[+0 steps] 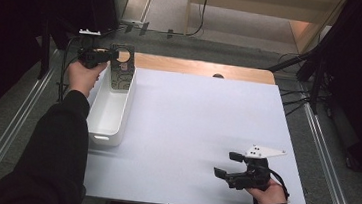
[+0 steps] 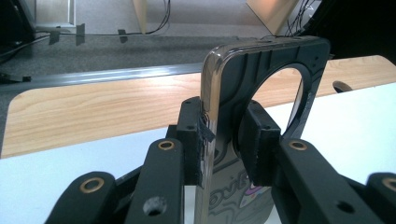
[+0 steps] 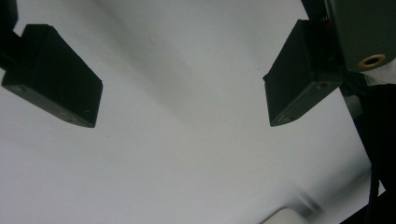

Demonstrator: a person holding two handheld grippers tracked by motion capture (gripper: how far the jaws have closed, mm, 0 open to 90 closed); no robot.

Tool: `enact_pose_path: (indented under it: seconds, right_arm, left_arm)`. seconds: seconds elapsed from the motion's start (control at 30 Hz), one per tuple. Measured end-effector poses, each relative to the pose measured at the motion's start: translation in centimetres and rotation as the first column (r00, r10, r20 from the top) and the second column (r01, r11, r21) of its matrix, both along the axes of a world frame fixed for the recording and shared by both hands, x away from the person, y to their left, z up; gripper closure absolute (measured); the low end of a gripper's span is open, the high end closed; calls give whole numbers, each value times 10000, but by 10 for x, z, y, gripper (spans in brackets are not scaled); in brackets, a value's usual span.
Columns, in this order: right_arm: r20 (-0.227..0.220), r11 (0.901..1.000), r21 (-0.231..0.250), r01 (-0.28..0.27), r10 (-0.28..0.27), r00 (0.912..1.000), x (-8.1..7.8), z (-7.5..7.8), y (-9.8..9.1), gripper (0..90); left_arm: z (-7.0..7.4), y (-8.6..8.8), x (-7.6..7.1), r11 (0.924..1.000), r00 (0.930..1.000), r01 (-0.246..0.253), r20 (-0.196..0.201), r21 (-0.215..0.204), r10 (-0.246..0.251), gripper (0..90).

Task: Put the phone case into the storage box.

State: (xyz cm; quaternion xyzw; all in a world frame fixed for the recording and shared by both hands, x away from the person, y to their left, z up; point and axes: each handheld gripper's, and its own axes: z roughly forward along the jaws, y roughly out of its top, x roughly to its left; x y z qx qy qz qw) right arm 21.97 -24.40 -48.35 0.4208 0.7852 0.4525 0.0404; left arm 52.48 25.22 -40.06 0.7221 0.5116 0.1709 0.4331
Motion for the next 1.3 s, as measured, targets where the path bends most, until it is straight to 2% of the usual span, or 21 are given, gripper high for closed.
enact_pose_path:
  seconds: [0.1,0.47,0.6,0.77,0.87,0.97,1.2,1.3]
  right_arm:
    - [9,10000,1,-25,25,10000,0,0,0,105]
    - [-23,10000,-16,2,-2,10000,0,-1,1,105]
    - [-22,10000,-14,13,-13,10000,0,-1,1,105]
    - [-4,10000,-2,12,-12,10000,0,0,0,105]
    - [-7,10000,3,12,-12,10000,0,0,0,105]
    - [-10,10000,-3,18,-18,10000,0,0,0,104]
    - [32,10000,-7,25,-25,10000,2,1,-1,104]
    - [33,10000,-6,-19,19,10000,4,1,0,105]
  left_arm:
    - [-3,-1,1,9999,10000,8,-65,133,-7,712]
    - [-6,0,3,9999,9998,-7,-190,106,9,694]
    - [-6,-1,4,9999,9997,0,-235,-122,-3,586]
    - [-5,-2,4,9998,9996,54,-285,-190,-59,507]
    - [-3,-2,3,9996,9995,74,-309,-270,-82,481]
    - [-1,-2,2,9999,9993,1,-376,-170,-7,473]
    - [6,2,-1,9982,9981,143,-587,-587,-177,417]
    - [10,1,-5,9989,9981,182,-581,-435,-207,398]
